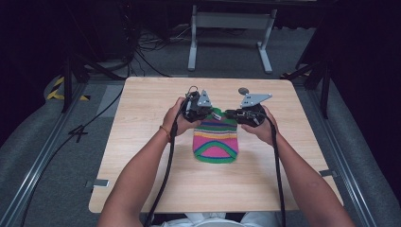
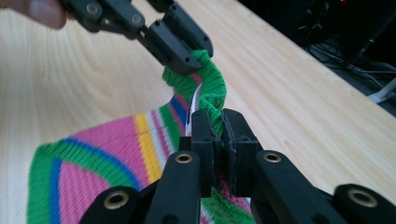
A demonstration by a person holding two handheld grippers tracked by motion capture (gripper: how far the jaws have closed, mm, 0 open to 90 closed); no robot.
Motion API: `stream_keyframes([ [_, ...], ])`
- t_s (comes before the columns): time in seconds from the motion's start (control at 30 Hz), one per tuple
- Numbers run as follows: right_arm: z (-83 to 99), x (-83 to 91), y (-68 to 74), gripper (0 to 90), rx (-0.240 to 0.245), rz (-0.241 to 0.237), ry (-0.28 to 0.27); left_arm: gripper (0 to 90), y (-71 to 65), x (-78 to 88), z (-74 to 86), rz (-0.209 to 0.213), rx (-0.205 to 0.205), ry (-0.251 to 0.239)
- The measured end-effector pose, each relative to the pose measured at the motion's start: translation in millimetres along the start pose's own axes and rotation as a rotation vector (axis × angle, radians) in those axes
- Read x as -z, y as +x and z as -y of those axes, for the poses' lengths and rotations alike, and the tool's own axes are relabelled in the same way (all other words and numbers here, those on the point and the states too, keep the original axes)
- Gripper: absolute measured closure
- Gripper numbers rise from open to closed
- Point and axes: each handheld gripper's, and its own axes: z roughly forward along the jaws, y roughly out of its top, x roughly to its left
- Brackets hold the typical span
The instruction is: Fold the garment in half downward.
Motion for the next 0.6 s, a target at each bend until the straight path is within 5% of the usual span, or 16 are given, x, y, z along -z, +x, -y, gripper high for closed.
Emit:
stream_keyframes([
  [0.6,26.4,6.7,30.6,84.2,0.017,-0.095,0.033,81.0,-42.1,12.7,28.4,0.084,-0.015,-0.031],
])
